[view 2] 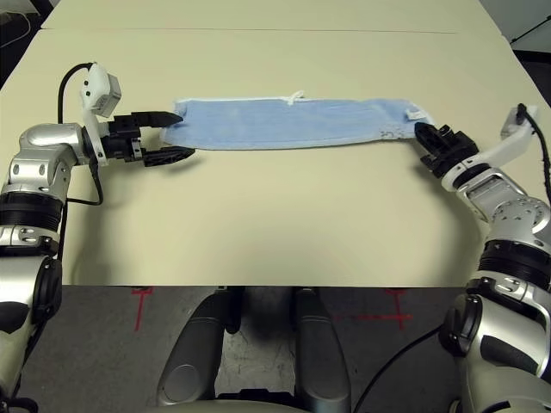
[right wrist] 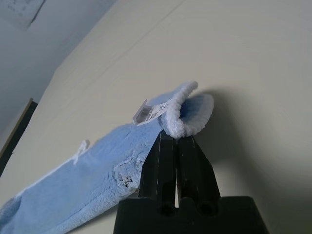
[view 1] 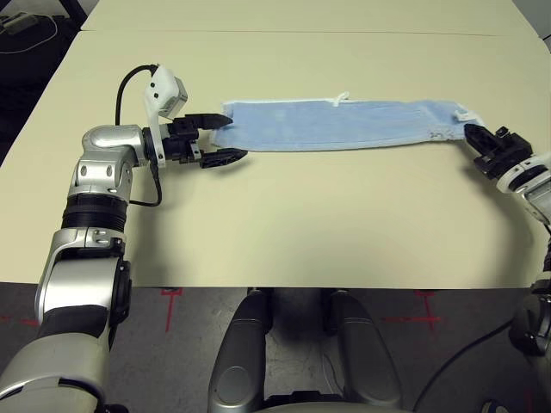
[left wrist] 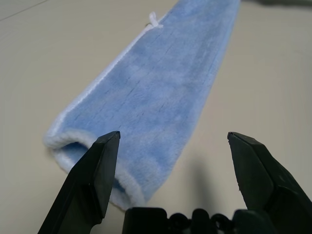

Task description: Fold the towel and set it aside.

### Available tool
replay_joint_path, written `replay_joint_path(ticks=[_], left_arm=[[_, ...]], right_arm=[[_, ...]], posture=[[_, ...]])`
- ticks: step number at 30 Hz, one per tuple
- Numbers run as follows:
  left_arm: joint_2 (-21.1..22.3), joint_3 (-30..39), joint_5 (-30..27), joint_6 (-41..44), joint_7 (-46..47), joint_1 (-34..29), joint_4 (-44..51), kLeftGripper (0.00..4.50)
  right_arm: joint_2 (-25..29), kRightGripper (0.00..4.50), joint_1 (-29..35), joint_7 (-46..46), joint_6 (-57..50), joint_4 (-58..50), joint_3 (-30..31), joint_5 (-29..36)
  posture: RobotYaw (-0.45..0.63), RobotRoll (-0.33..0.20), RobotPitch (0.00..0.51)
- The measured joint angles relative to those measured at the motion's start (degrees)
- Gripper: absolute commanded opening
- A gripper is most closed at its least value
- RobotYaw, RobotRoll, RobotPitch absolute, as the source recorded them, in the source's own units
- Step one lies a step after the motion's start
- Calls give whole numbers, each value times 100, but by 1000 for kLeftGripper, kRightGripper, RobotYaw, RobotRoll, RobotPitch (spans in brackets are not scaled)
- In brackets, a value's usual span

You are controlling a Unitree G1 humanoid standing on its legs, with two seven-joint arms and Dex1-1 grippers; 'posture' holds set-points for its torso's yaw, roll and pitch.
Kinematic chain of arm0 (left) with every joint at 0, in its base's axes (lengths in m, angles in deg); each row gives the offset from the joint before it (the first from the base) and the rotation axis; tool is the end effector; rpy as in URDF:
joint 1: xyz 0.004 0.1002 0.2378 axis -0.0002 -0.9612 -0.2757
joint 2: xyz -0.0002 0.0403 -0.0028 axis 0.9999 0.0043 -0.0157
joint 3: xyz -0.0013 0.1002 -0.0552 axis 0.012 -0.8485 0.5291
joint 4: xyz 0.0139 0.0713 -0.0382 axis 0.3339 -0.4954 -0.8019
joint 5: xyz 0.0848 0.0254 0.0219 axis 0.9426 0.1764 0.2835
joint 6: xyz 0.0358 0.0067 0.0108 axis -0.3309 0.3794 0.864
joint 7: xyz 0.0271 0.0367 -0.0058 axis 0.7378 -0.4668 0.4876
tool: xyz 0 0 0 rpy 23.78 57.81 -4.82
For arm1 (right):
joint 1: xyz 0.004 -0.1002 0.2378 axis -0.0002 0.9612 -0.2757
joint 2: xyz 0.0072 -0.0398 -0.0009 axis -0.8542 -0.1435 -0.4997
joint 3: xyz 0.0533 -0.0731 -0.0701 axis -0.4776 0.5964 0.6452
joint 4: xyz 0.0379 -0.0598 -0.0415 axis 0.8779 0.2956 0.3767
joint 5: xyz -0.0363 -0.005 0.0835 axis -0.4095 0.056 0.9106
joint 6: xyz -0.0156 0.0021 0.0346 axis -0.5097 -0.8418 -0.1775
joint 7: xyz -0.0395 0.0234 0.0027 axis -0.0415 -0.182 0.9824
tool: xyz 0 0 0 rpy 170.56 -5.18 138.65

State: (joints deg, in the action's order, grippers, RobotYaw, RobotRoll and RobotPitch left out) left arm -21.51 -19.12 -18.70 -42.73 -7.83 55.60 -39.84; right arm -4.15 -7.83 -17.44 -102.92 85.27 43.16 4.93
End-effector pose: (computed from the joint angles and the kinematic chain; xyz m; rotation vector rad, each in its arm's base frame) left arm 0.3361 0.2690 0.2220 0.3971 0.0082 -1.0792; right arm 0.2771 -0.3370 0.1651 0.6824 -0.1001 0.2193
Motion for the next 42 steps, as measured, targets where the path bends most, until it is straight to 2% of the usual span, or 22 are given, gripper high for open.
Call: replay_joint_path(ticks=[5, 10, 20, 31, 42], left_arm=[[-7, -2, 0, 1, 0, 12, -3, 4500], [-6, -2, 1, 8, 1, 15, -4, 4500], [14, -2, 1, 68, 3, 15, -1, 4500], [23, -5, 5, 71, 20, 57, -3, 4500], [18, -10, 8, 70, 78, 93, -6, 4500]], right_arm=[[-12, 39, -225, -348, 42, -64, 204, -5], [-129, 39, -276, -840, -10, -596, 901, -130], [-167, 39, -512, -1741, 143, -986, 2005, -664], [65, 39, -939, -2390, 98, -1083, 2567, -1067], [-151, 39, -891, -2453, 52, -1250, 3176, -1532]], posture=[[7, 0, 277], [14, 0, 275], [30, 0, 272], [26, 0, 269], [34, 0, 269]])
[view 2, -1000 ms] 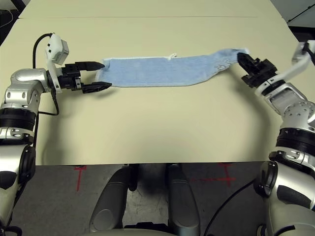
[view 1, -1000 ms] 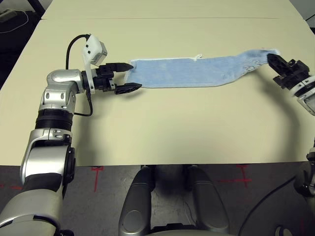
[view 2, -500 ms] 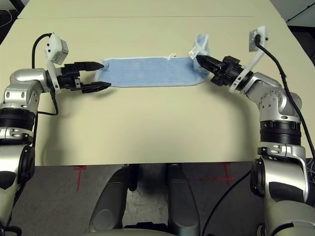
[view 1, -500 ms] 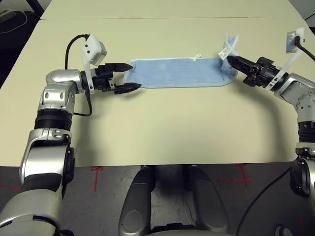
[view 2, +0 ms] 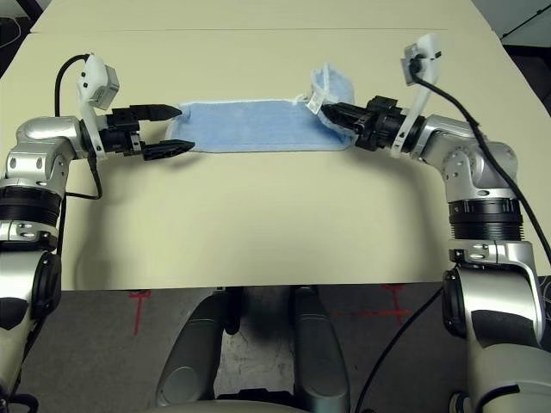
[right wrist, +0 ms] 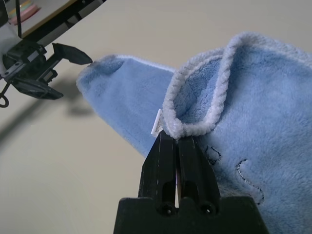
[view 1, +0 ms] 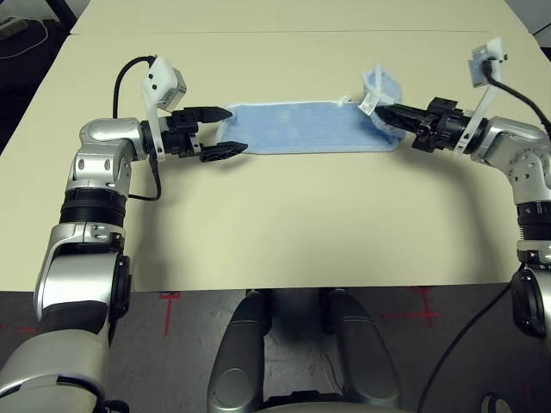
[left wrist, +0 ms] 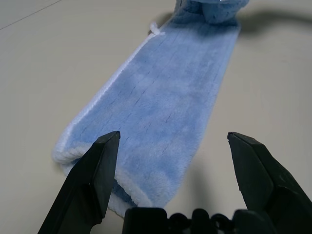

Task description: Fold the towel and set it aside.

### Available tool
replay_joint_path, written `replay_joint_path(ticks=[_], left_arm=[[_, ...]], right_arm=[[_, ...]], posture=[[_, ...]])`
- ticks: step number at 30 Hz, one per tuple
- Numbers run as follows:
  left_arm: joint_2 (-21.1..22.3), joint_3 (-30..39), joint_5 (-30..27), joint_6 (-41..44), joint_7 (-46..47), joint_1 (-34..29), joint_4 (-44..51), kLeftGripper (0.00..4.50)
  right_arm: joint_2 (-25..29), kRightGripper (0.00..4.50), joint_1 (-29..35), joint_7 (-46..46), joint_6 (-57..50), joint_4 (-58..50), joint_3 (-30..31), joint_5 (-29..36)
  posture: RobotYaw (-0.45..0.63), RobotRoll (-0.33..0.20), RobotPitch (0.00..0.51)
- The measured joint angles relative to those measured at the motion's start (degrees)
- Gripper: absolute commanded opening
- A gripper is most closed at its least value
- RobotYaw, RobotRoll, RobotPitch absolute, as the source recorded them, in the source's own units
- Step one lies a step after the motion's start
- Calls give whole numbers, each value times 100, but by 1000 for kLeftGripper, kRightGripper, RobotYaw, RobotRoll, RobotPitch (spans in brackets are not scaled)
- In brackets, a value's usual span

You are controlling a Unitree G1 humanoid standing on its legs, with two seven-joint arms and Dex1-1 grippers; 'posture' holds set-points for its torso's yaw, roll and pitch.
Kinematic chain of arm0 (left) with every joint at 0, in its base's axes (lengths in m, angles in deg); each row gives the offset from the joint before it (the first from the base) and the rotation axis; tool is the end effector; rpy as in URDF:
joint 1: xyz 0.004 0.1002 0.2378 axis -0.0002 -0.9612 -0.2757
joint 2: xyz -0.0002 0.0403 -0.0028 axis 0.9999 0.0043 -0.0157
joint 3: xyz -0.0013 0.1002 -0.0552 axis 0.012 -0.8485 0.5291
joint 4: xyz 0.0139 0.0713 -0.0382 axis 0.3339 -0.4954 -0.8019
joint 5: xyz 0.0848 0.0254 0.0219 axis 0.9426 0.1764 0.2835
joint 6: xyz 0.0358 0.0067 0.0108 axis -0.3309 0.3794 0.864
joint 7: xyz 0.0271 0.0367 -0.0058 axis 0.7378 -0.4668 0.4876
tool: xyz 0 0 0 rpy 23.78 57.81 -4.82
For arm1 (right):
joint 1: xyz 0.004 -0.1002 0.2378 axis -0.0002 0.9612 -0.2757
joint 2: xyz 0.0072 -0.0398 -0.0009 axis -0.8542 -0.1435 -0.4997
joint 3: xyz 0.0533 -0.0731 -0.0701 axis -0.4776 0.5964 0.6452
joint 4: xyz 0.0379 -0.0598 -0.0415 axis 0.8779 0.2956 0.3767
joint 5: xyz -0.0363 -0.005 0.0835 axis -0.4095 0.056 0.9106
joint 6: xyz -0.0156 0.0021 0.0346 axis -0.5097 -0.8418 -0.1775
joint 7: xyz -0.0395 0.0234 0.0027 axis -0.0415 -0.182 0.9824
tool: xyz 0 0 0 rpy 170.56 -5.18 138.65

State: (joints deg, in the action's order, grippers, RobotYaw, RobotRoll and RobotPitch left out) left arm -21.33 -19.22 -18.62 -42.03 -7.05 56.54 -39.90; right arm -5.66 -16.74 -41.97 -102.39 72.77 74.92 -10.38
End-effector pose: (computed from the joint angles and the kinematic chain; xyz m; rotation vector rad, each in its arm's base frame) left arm 0.3370 0.2684 0.2269 0.3993 0.0035 -1.0637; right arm 0.3193 -0.2401 0.2102 0.0508 0.0786 0.9246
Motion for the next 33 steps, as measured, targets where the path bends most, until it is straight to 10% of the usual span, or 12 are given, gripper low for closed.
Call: replay_joint_path(ticks=[14, 27, 33], left_arm=[[-4, -10, 0, 15, 0, -1, 4, 4500], [-10, -91, 0, 36, -2, -1, 9, 4500], [-48, -112, 0, 32, -1, 7, 7, 4500]], right_arm=[[-186, 39, -17, -27, -7, 37, 463, -629], [-80, 4457, -241, -400, -112, 43, 524, -719], [-5, 4457, -420, -726, -205, 42, 497, -604]], posture=[[36, 0, 270], [22, 0, 262], [20, 0, 258]])
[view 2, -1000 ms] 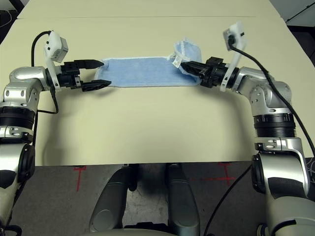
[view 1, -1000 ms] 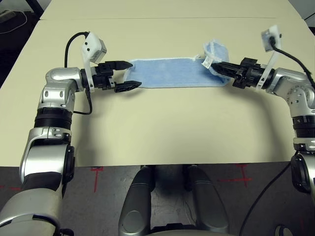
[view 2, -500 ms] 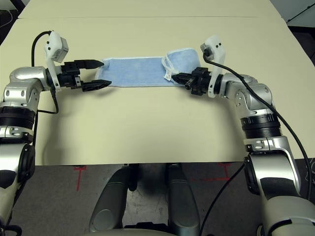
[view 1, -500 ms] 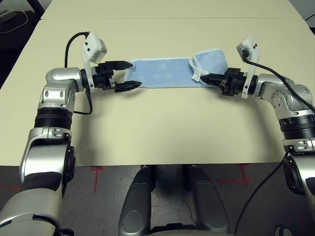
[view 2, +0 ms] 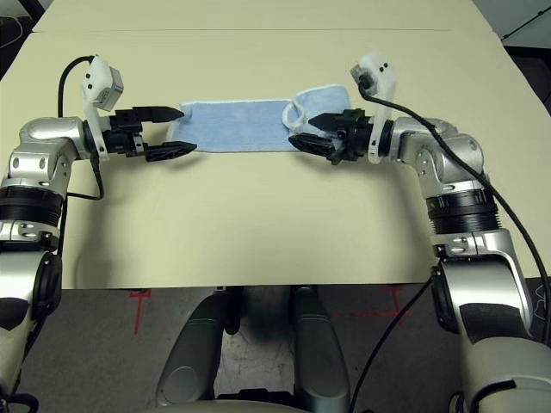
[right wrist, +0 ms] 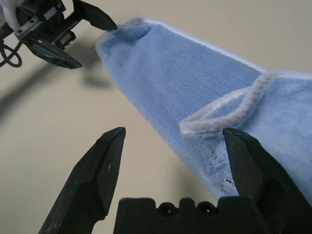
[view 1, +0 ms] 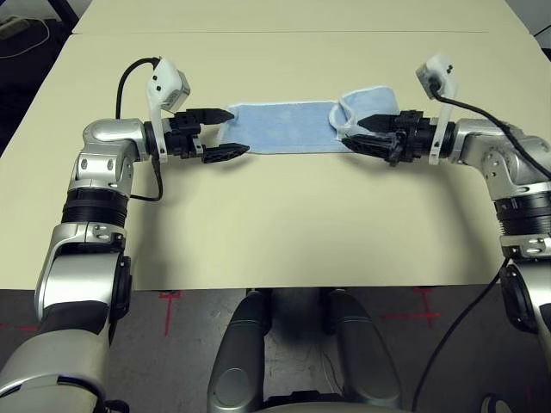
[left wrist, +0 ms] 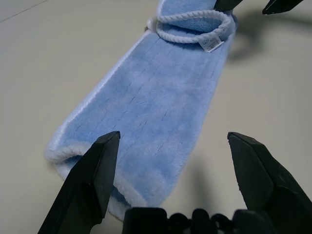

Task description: Fold the towel and set it aside.

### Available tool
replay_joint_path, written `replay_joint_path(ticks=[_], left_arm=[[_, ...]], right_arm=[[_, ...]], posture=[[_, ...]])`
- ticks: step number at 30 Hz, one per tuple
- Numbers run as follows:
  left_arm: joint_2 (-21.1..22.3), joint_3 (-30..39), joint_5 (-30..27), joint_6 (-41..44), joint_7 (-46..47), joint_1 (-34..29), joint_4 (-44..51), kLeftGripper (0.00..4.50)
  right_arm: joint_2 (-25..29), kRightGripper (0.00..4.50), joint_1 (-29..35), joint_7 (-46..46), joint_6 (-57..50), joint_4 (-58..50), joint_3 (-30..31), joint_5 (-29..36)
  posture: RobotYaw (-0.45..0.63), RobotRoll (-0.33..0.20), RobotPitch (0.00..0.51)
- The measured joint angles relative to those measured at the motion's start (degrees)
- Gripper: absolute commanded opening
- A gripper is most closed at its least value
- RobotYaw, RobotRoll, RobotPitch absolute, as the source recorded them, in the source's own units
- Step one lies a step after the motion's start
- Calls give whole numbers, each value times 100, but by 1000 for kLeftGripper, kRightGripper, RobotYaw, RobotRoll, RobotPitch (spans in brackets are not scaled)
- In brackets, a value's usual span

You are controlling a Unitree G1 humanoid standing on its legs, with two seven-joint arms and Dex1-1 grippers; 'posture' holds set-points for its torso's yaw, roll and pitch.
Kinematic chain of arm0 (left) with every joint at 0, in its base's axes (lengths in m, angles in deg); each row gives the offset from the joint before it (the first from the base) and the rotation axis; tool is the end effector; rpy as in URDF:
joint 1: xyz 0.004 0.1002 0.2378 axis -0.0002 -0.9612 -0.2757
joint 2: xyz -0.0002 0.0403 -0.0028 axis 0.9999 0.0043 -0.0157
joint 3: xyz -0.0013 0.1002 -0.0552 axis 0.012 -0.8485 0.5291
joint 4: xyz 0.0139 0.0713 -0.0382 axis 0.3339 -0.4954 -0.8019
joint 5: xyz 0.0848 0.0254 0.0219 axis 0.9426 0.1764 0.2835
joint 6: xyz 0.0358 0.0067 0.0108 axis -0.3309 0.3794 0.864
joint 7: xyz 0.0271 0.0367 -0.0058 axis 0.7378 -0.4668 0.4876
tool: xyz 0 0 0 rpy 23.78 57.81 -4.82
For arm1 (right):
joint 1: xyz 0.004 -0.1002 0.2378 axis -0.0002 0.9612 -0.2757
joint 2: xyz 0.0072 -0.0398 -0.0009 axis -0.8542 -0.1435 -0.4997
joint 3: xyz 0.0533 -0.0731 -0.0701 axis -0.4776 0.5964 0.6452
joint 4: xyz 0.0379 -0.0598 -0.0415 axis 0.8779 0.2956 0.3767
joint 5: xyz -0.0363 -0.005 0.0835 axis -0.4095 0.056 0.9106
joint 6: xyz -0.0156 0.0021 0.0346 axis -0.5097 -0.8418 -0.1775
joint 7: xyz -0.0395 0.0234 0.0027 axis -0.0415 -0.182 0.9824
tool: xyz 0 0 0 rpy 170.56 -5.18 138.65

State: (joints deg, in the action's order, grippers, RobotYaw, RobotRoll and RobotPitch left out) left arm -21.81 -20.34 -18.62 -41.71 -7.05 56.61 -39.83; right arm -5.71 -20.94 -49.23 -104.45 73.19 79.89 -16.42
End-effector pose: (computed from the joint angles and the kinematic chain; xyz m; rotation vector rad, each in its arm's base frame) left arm 0.3387 0.2637 0.2248 0.4007 0.0185 -1.0807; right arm 0.3266 -0.2253 0.2234 -0.0746 0.1612 1.0433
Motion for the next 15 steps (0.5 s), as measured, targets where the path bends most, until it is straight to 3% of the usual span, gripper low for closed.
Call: replay_joint_path(ticks=[10, 15], left_arm=[[-6, -8, 0, -5, 0, 0, 0, 4500], [-4, -8, 0, 0, 1, -1, 11, 4500]], right_arm=[[-13, 4457, -63, -198, -28, -5, 39, -7], [-10, 4457, -69, -118, 914, 551, -214, -137]], posture=[[32, 0, 248], [26, 0, 246]])
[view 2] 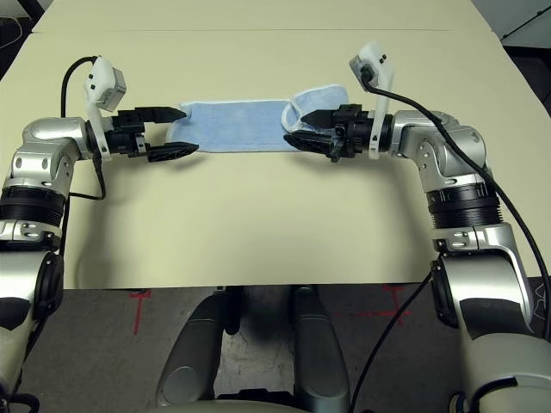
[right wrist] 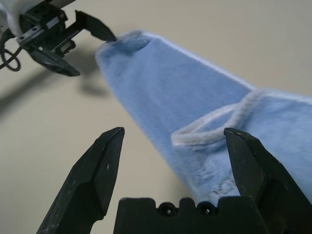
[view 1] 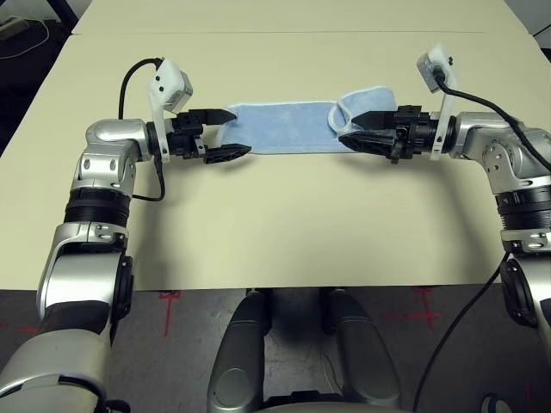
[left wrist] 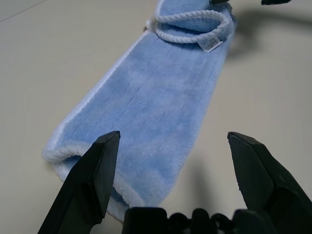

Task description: Fold the towel and set it aside.

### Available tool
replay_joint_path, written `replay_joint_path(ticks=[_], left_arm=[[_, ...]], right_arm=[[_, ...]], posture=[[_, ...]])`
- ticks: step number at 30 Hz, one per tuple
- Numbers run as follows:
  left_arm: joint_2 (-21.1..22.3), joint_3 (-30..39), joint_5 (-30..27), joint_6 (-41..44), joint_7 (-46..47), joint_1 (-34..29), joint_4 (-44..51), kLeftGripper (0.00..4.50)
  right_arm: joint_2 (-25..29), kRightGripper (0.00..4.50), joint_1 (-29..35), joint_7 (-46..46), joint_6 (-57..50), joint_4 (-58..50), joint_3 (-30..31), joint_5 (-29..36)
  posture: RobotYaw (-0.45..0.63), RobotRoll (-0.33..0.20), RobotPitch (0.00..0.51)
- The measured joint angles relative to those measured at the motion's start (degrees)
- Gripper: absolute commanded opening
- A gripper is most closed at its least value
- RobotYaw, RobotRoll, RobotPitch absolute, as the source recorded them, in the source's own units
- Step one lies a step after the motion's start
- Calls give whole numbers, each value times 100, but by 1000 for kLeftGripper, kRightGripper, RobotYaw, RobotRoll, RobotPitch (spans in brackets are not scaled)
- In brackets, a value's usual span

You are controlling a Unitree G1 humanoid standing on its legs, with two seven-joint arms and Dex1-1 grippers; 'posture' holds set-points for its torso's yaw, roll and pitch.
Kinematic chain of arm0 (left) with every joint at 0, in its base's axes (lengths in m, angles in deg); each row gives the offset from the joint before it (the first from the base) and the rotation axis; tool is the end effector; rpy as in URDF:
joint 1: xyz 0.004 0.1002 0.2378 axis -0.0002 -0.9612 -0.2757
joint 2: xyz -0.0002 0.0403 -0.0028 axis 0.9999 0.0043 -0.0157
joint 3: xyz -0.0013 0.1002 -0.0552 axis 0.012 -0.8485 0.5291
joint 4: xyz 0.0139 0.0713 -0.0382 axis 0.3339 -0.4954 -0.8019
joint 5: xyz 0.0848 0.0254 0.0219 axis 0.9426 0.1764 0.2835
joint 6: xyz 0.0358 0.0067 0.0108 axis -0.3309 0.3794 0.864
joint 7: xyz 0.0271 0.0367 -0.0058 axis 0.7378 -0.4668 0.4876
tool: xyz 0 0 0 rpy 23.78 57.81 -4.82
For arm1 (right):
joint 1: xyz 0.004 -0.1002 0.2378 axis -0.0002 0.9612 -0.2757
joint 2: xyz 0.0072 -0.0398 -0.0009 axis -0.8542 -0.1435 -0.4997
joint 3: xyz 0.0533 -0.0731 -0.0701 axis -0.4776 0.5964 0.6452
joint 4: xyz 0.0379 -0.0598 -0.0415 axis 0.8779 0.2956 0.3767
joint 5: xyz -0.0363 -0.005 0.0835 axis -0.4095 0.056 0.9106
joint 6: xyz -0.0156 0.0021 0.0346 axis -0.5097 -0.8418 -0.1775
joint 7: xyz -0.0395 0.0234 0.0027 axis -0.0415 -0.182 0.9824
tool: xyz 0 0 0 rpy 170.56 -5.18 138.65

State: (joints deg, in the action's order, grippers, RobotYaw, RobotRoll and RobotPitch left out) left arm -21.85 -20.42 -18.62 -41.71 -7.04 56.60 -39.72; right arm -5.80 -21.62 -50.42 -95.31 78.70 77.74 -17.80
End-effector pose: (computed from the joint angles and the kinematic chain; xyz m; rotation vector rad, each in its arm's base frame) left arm 0.3387 0.2632 0.2248 0.4022 0.0182 -1.0824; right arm 0.3313 -0.2368 0.2238 -0.0988 0.0551 1.0110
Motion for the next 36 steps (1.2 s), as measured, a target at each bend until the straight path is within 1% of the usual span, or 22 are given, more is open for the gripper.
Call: replay_joint_path(ticks=[3, 8, 12, 15, 18, 22, 26, 36], left_arm=[[2, 0, 0, 9, -1, -3, 4, 4500], [6, -40, 6, 14, -1, -33, 26, 4500], [6, -40, 6, 30, 2, -83, 60, 4500], [11, -40, 6, 66, 8, -118, 143, 4500], [21, -40, 6, 100, 23, -126, 225, 4500], [43, -39, 3, 180, 46, -236, 329, 4500], [47, -39, 2, 233, 48, -282, 447, 4500], [47, -40, 1, 345, 56, -412, 551, 4500]], right_arm=[[93, 4457, 0, 5, 626, 400, -256, -57], [228, 4457, 12, -153, 1364, 1010, -616, -67], [281, 4457, 144, -261, 2181, 1476, -837, -104], [311, 4457, 279, -441, 2884, 1812, -892, -150], [326, 4457, 374, -654, 3378, 2048, -908, -180], [337, 4457, 446, -949, 3686, 2140, -994, -133], [452, 4457, 514, -1376, 3963, 2186, -990, -157], [589, 4457, 519, -1558, 4131, 2580, -983, -309]], posture=[[24, 0, 246], [22, 0, 245], [30, 0, 244], [35, 0, 249], [40, 0, 243], [35, 0, 236], [31, 0, 249], [24, 0, 266]])
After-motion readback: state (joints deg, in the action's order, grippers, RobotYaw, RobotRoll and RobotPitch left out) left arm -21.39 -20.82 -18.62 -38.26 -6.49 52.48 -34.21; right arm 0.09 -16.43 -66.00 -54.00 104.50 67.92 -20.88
